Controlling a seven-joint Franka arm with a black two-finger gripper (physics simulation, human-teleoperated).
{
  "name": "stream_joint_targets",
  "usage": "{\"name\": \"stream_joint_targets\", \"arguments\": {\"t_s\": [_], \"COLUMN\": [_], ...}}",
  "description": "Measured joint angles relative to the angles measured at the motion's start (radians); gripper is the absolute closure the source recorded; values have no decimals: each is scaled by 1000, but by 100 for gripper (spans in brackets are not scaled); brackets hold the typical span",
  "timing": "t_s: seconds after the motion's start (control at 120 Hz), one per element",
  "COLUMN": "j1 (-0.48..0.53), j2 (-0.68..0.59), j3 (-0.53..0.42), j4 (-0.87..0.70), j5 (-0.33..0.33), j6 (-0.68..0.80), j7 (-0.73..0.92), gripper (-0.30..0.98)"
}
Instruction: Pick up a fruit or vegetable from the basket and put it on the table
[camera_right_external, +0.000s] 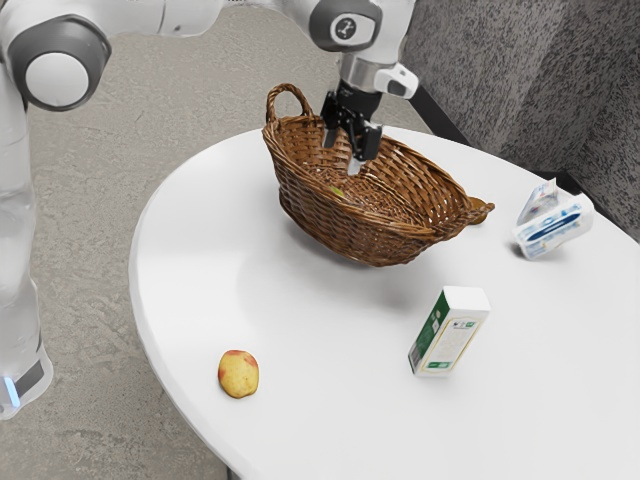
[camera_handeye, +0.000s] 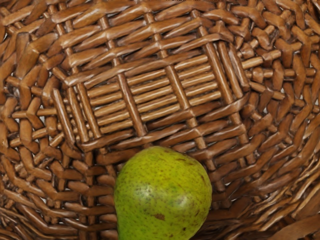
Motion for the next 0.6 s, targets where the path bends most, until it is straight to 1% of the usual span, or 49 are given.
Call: {"name": "stream_joint_targets", "arguments": {"t_s": [0.325, 0.6], "j1": [-21, -47], "j2": [-16, -18], "j3": [-2, -1], "j4": [-122, -155], "j5": [3, 4], "j6": [122, 164], "j7": [3, 6], "gripper": [0, 0]}}
